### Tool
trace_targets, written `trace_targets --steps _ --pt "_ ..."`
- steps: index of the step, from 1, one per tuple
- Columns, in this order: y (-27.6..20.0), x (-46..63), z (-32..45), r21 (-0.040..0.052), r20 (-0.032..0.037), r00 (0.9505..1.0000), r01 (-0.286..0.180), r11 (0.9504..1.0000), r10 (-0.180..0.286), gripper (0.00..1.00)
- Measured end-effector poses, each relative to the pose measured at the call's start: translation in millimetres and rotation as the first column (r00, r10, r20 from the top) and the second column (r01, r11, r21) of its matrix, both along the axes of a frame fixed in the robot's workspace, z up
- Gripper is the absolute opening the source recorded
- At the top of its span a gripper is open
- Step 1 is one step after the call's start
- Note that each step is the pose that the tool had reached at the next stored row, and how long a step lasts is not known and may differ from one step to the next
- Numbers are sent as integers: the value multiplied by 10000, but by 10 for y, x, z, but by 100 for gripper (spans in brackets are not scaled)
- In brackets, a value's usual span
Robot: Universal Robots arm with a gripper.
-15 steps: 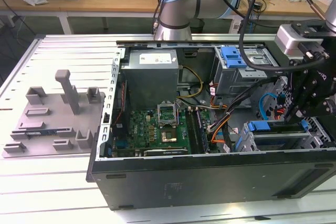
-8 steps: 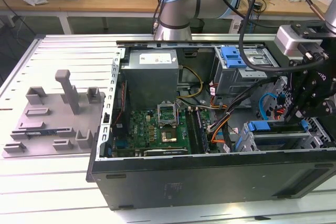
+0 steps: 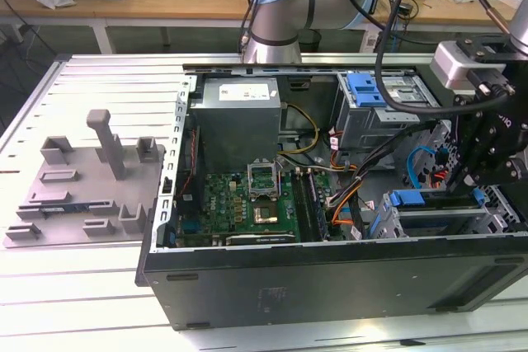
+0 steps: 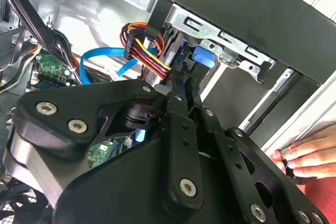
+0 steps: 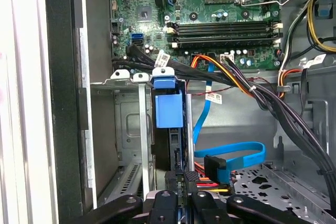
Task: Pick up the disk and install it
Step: 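Insert the first disk wire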
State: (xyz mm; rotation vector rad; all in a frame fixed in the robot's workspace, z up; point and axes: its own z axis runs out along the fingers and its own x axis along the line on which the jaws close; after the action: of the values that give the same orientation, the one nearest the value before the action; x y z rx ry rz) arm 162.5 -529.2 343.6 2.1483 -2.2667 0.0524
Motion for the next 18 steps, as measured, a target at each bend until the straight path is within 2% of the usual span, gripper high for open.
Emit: trace_targets --steps 9,18 --pt "1 12 -20 -1 0 10000 -2 10000 2 17" --pt "1 12 4 1 0 10000 -2 10000 2 17"
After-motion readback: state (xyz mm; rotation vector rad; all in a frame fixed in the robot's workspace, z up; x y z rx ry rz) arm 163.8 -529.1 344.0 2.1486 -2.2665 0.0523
